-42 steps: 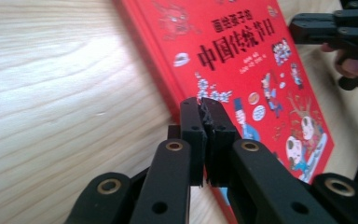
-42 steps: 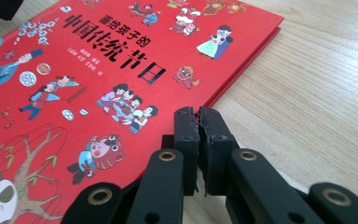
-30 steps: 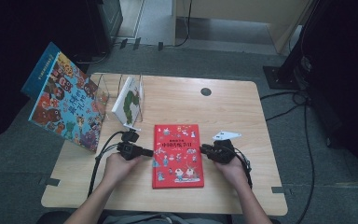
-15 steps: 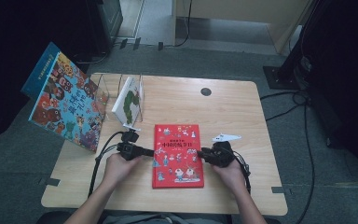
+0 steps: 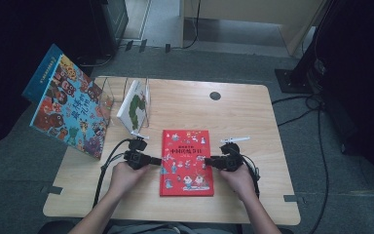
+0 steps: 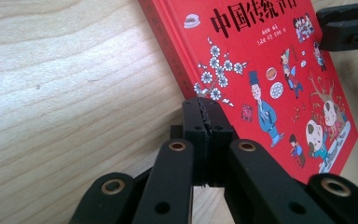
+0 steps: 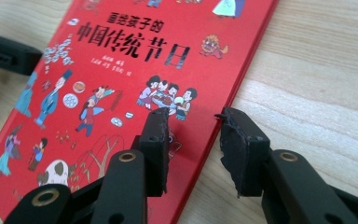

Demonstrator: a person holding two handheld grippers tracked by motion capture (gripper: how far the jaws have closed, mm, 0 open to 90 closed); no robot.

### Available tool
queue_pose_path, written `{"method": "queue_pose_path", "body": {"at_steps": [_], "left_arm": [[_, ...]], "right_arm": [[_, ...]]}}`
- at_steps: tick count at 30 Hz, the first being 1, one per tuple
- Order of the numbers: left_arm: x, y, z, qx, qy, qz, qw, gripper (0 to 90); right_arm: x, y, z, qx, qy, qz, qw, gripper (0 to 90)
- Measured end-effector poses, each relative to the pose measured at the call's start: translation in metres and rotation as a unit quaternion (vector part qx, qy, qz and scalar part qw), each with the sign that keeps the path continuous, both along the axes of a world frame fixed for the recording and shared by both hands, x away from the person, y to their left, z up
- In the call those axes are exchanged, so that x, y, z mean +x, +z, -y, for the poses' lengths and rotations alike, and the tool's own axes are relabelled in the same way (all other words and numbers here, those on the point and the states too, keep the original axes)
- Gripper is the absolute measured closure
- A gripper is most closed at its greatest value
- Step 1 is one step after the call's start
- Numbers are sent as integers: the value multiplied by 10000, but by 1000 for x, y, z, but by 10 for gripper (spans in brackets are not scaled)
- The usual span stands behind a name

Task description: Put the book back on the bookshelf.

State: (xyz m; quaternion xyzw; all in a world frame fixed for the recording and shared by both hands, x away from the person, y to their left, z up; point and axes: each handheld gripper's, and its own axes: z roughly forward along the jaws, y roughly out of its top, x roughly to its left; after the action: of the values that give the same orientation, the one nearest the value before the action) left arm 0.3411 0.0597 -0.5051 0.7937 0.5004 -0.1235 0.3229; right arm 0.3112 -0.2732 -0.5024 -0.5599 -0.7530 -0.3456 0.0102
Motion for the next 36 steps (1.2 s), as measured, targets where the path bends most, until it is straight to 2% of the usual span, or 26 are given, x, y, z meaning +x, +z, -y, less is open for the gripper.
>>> {"method": "queue_pose_path", "body": {"at_steps": [2,6,9,12,19,22,25,29,36], "left_arm": [[-1,0,1,-10,23,4,10000,900],[-2,0,3,3,51,49,10000,900],[-2,-1,5,2,73,123,9999,900],[-3,-1,6,2,96,142,9999,900],[-2,-2,6,-41,99,118,9999,900],[-2,-2,6,-59,115,107,9999,900],[-2,-2,6,-68,108,86,9999,900],[-3,-2,7,-95,81,54,9999,900],[-3,-2,8,-101,82,24,9999,900]], "right_arm": [[4,3,-1,-46,-90,-210,9997,631],[10,4,-1,48,-370,-549,9978,664],[15,5,1,170,-665,-879,9938,678],[18,7,1,100,-648,-1001,9928,677],[22,8,3,98,-572,-1195,9911,690],[22,10,1,18,-540,-1202,9913,690],[22,12,3,103,-565,-1272,9902,698],[23,20,5,151,-540,-1207,9911,708],[25,43,2,-24,-351,-1100,9933,724]]}}
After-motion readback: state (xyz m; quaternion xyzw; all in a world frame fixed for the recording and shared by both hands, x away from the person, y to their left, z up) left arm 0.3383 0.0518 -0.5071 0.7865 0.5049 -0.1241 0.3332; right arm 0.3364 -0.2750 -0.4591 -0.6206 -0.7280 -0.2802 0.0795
